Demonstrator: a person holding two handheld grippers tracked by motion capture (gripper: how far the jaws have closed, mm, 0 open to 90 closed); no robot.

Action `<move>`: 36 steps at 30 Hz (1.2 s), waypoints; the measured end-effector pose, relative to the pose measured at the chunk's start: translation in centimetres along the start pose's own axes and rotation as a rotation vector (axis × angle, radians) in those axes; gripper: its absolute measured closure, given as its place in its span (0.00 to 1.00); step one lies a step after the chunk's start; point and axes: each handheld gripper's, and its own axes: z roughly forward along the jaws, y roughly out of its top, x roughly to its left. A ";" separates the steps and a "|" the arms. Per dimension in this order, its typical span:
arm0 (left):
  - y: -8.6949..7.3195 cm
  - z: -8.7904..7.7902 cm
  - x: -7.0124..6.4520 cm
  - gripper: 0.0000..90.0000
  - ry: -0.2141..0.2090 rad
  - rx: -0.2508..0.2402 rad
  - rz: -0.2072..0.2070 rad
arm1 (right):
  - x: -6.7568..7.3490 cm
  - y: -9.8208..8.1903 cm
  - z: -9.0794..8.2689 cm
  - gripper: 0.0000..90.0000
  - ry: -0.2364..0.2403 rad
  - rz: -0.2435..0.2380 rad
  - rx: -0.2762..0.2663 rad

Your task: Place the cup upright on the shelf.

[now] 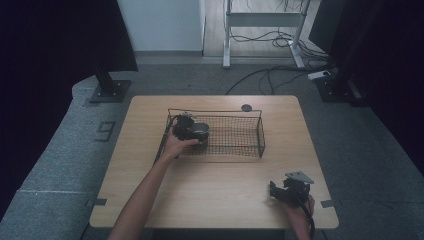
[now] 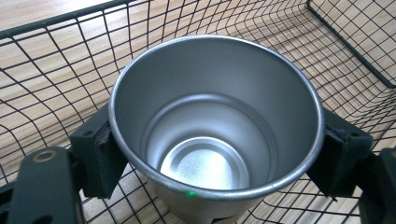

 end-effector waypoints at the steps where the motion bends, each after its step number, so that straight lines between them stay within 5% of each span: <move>1: 0.0 0.0 0.0 0.20 0.000 0.001 0.000 | 0.0 0.0 0.0 0.14 0.000 0.000 0.000; 14: 0.1 -0.5 -0.6 0.15 0.006 -0.020 0.013 | 0.0 0.0 0.0 0.15 0.000 0.001 0.000; 36: 0.3 -3.5 -1.0 0.14 0.024 -0.150 0.035 | 0.0 0.0 0.0 0.14 0.000 0.001 0.000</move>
